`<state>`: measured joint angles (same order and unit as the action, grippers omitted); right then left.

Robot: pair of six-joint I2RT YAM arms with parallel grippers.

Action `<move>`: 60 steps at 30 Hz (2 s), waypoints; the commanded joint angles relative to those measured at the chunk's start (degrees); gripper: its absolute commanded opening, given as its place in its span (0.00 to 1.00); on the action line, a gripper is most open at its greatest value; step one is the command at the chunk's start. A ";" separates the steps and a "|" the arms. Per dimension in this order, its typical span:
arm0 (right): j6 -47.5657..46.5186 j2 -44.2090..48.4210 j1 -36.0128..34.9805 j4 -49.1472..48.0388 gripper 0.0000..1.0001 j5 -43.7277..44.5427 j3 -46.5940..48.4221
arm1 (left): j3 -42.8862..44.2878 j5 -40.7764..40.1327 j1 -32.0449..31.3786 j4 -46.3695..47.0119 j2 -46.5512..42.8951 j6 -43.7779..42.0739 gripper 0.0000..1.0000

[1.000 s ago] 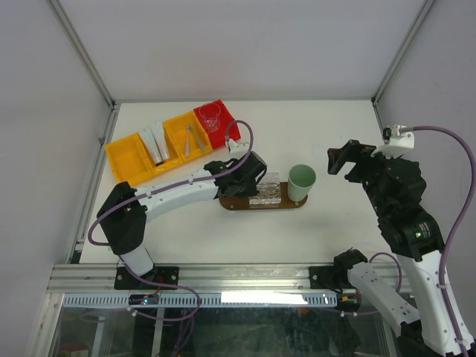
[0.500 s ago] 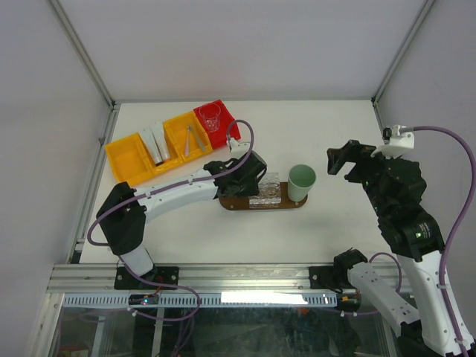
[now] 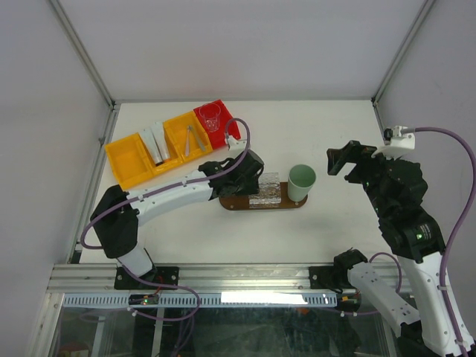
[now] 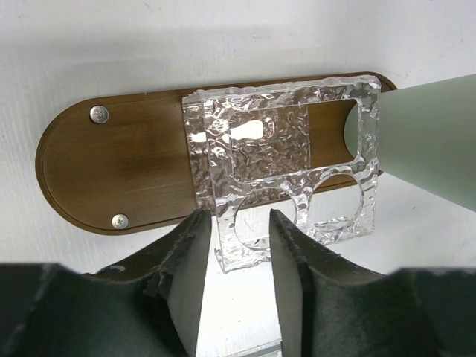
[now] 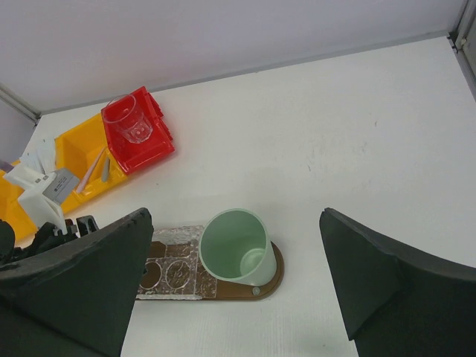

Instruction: Prepare toiletry sets of a toothbrush and toothpaste on the tray

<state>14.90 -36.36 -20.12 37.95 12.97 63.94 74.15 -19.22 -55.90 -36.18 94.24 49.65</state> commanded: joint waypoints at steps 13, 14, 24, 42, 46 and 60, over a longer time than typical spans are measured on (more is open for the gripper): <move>0.01 0.69 0.26 -3.30 0.99 -1.37 -0.17 | -4.16 -3.54 0.21 4.65 -20.22 -9.71 0.82; -0.02 0.75 0.26 -3.23 0.99 -1.57 -0.27 | -4.71 -3.97 1.54 4.68 -21.49 -10.53 0.86; -0.43 -0.15 0.26 -4.23 0.99 -2.34 -1.98 | 3.86 -1.52 24.46 6.83 -17.49 -20.92 0.97; -1.38 -1.33 0.26 -4.89 0.99 -4.05 -2.97 | 49.28 5.32 39.10 1.74 29.55 -28.06 0.60; -1.78 -1.90 0.26 -4.82 0.99 -4.01 -3.23 | 55.35 4.97 39.20 1.39 34.57 -28.99 0.53; -1.96 -3.19 0.26 -6.15 0.99 -4.28 -4.26 | 58.62 3.38 39.80 1.89 43.19 -30.93 0.47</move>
<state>13.80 -39.35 -20.12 35.44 9.56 59.42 129.95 -16.36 -16.78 -35.40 136.46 20.05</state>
